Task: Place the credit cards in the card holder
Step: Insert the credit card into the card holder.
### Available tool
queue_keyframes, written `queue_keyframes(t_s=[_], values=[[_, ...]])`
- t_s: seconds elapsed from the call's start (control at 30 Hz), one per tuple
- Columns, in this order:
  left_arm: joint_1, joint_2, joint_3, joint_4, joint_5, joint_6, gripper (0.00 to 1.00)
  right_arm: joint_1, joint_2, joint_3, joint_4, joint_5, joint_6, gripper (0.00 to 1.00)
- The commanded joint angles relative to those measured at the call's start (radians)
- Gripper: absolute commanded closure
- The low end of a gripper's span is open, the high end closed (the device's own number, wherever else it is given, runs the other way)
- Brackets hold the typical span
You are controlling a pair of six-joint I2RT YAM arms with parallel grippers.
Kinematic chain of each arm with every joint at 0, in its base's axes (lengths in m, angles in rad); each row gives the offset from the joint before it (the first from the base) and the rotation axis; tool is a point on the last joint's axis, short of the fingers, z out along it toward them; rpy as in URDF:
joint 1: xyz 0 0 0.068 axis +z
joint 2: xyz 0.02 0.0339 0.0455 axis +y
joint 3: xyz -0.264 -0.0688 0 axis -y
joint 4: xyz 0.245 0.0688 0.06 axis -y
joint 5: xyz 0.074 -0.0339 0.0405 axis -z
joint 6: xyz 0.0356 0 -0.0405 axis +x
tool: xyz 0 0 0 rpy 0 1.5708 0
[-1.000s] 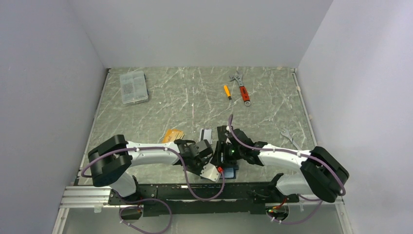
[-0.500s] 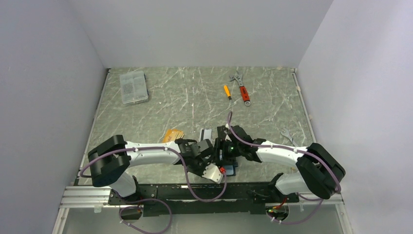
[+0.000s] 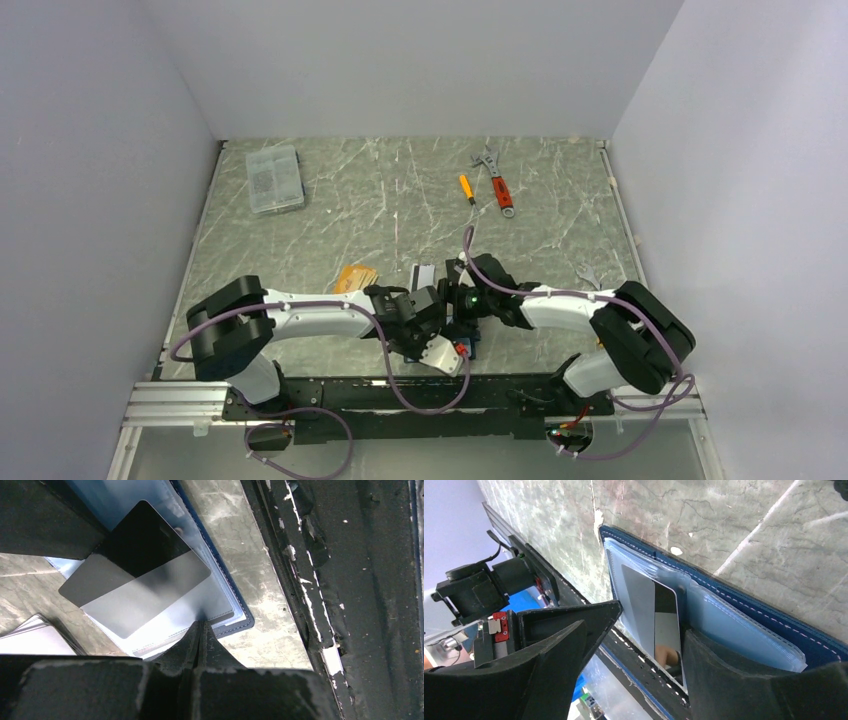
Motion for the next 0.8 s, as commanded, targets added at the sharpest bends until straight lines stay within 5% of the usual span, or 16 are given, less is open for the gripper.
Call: queue_keyframes(t_s=[0.0,0.1,0.3,0.5,0.63,0.77], values=[[-0.009,0.053,-0.002,0.021,-0.013,0.021,1.0,-0.026,0.016,0.025,-0.077,0.015,-0.046,0.26],[-0.012,0.067,-0.029,0.022,-0.024,0.027,1.0,-0.065,-0.017,0.035,-0.141,0.002,-0.076,0.16],[-0.019,0.076,-0.06,0.01,-0.026,0.017,1.0,-0.097,-0.084,0.073,-0.306,0.034,-0.16,0.14],[-0.024,0.062,-0.072,0.021,-0.022,0.005,1.0,-0.09,-0.132,0.033,-0.3,0.035,-0.141,0.15],[-0.024,0.063,-0.068,0.021,-0.022,0.0,1.0,-0.056,-0.123,-0.004,-0.249,0.041,-0.109,0.31],[-0.023,0.055,-0.065,0.017,-0.022,-0.002,1.0,-0.04,-0.139,-0.025,-0.251,0.076,-0.097,0.63]])
